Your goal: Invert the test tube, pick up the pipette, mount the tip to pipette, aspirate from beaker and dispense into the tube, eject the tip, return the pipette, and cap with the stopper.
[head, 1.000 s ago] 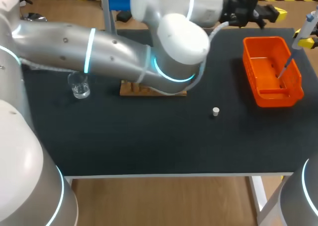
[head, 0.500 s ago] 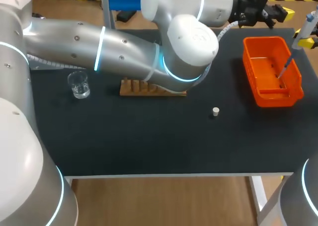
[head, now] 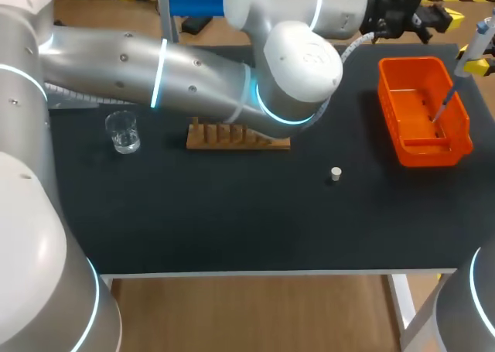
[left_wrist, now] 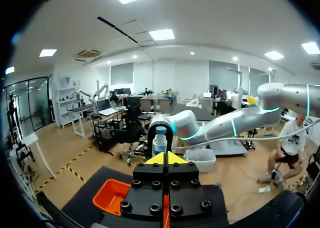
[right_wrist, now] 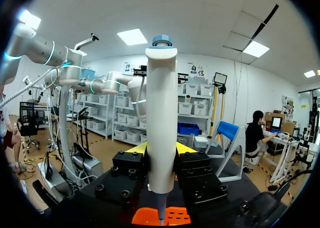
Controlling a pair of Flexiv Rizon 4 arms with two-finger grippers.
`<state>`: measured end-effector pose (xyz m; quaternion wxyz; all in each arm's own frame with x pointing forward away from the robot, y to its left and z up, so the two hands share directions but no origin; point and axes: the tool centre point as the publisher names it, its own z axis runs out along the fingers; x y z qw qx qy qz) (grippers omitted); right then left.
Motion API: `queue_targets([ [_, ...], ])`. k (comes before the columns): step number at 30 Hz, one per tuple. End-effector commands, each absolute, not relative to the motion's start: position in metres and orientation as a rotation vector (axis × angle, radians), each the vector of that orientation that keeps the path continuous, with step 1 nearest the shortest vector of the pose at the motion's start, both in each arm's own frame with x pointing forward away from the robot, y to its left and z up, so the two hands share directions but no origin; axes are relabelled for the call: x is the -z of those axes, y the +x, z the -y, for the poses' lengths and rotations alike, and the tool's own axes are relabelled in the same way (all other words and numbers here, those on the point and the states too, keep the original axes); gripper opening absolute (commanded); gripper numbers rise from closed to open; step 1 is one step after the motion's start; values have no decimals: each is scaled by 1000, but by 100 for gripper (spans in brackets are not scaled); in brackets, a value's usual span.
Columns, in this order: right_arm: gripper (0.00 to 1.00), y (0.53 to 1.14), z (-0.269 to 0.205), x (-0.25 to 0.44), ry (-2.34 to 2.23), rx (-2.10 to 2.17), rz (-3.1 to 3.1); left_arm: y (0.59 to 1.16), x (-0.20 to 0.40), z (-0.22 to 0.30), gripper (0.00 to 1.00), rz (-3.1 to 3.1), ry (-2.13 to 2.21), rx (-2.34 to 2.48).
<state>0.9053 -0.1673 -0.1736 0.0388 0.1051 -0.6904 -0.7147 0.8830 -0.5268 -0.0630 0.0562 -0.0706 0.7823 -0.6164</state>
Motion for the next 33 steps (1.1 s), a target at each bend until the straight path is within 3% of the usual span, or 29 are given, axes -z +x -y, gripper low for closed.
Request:
queue_targets([
  [1, 0, 906, 168, 173, 326, 2187, 2118, 895, 71, 544, 0, -2332, -172, 1932],
  [33, 0, 906, 168, 173, 326, 2187, 2118, 896, 71, 569, 0, -2298, -96, 2003],
])
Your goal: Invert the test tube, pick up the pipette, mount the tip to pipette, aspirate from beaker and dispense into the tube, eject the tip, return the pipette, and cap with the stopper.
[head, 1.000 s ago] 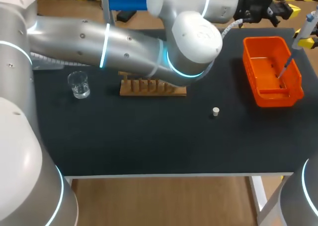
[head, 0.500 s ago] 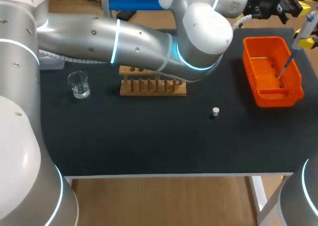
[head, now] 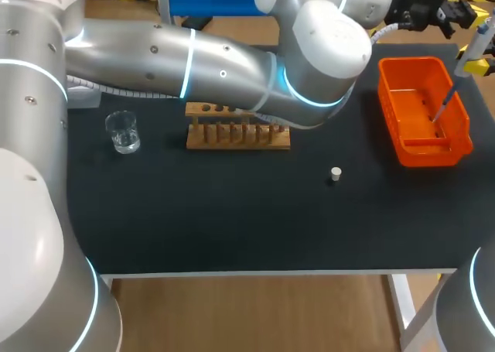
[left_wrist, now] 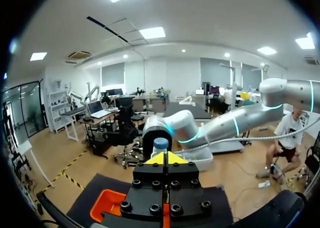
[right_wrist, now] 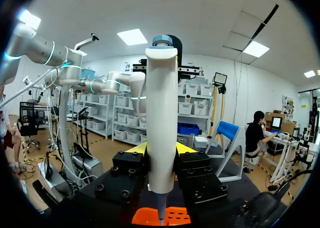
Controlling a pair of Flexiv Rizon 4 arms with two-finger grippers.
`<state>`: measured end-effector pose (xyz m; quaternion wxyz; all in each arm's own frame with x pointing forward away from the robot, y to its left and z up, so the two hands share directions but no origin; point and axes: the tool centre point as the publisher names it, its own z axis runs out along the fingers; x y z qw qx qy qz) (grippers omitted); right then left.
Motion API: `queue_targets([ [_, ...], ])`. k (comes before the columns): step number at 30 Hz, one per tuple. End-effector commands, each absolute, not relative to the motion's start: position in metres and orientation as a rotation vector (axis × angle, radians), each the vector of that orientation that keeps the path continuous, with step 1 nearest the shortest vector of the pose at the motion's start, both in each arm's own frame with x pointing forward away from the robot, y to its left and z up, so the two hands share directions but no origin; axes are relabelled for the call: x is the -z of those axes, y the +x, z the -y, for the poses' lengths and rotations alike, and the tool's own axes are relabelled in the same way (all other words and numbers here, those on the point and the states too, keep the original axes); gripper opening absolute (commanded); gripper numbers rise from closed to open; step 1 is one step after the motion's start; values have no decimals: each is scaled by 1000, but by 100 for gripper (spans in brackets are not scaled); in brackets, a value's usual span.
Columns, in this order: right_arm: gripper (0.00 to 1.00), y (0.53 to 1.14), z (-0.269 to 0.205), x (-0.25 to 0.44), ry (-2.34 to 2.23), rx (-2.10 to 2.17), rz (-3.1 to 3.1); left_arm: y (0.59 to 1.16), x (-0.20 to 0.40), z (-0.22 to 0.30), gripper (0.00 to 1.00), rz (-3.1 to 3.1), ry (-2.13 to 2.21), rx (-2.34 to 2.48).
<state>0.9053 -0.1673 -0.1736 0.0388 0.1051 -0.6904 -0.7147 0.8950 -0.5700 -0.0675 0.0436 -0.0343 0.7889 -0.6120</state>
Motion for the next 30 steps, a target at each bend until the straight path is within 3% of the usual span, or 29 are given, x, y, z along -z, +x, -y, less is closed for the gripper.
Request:
queue_targets([
  [1, 0, 906, 168, 173, 326, 2187, 2118, 896, 71, 569, 0, -2296, -97, 2004],
  [30, 0, 907, 168, 176, 321, 2167, 2135, 895, 71, 568, 0, -2293, -101, 2004],
])
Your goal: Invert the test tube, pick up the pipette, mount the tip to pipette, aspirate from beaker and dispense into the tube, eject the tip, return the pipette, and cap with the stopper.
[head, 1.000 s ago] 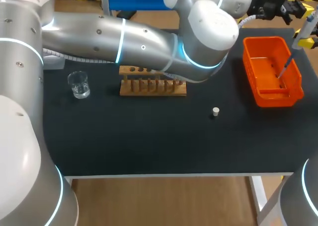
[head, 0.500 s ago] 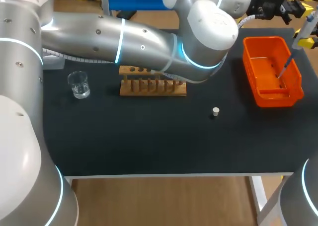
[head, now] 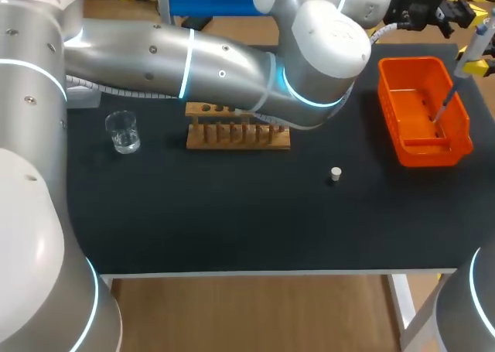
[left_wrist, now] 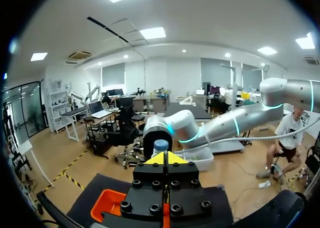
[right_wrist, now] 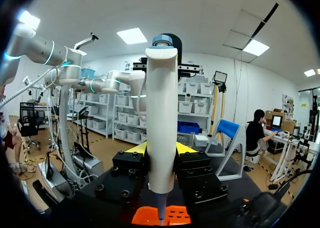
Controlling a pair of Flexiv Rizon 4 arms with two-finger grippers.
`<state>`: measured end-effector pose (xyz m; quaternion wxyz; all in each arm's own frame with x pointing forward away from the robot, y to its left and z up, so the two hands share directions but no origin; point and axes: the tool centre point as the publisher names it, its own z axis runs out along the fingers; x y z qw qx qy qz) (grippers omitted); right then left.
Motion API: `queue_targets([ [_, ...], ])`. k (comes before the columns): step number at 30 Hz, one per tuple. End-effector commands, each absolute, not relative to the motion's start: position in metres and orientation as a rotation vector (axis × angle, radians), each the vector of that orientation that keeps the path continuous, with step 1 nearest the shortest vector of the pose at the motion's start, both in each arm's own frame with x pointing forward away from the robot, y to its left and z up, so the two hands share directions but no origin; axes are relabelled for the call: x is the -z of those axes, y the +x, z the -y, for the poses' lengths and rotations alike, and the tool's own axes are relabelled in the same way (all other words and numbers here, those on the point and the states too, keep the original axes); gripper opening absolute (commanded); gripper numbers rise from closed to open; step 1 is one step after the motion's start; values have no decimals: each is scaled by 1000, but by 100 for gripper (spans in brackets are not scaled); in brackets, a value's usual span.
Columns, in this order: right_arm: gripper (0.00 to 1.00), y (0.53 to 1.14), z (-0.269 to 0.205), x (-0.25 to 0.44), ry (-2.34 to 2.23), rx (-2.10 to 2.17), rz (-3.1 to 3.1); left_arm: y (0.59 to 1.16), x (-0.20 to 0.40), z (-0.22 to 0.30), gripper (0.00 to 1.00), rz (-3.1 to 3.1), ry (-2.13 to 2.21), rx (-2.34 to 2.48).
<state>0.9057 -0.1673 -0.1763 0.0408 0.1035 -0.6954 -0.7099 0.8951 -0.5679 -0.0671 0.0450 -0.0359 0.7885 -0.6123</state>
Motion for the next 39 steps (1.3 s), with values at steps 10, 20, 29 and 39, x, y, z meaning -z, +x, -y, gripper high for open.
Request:
queue_targets([
  [10, 0, 907, 168, 177, 316, 2161, 2145, 895, 71, 568, 0, -2293, -101, 2004],
  [20, 0, 907, 168, 177, 310, 2159, 2142, 895, 71, 568, 0, -2293, -101, 2004],
  [29, 0, 907, 168, 177, 310, 2159, 2142, 896, 71, 570, 0, -2297, -93, 2009],
  [39, 0, 907, 168, 177, 310, 2159, 2142, 898, 74, 575, 0, -2314, -90, 2024],
])
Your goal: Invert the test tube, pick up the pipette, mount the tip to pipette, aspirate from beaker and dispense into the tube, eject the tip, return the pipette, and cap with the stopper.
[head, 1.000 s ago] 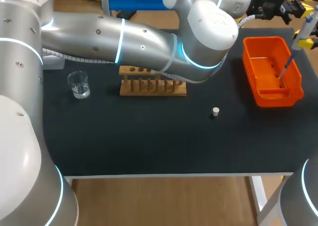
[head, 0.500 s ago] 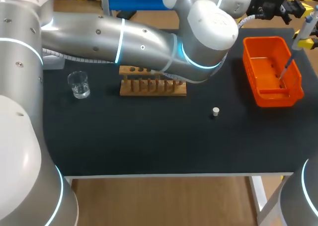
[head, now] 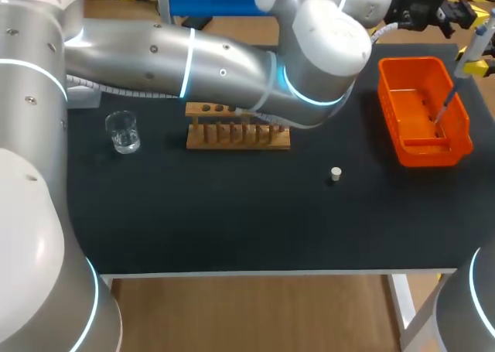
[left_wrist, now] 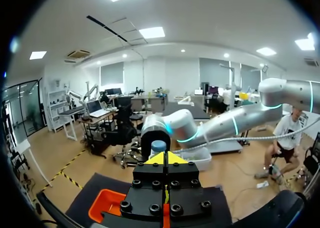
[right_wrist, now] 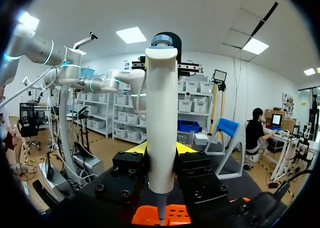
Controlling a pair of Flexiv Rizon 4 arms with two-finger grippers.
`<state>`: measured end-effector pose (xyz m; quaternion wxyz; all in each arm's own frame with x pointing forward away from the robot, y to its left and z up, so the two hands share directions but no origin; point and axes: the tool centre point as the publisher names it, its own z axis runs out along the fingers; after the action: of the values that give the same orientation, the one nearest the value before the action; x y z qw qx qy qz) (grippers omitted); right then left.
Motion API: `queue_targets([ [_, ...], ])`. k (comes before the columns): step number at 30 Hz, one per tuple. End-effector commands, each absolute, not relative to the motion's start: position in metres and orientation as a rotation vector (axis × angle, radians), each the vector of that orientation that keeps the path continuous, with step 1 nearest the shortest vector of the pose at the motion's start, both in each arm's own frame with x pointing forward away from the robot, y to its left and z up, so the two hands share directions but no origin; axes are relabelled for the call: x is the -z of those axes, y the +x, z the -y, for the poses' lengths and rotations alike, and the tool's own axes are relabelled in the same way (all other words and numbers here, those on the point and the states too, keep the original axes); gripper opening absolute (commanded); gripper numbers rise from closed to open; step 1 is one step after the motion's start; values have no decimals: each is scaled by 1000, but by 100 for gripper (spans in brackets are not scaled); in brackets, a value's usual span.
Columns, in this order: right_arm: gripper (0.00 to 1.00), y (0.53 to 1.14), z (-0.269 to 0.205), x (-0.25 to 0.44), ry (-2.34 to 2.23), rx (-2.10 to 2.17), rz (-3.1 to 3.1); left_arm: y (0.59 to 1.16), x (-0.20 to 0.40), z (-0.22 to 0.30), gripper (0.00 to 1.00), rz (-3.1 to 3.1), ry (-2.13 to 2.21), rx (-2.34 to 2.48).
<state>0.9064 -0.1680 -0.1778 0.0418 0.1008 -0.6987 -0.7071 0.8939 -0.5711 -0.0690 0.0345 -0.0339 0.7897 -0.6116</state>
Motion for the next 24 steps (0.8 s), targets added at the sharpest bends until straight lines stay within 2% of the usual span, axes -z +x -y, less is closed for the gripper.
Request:
queue_targets([
  [1, 0, 907, 168, 177, 310, 2159, 2142, 898, 74, 576, 0, -2319, -94, 2029],
  [24, 0, 907, 168, 177, 310, 2159, 2142, 906, 81, 579, 0, -2327, -114, 2024],
])
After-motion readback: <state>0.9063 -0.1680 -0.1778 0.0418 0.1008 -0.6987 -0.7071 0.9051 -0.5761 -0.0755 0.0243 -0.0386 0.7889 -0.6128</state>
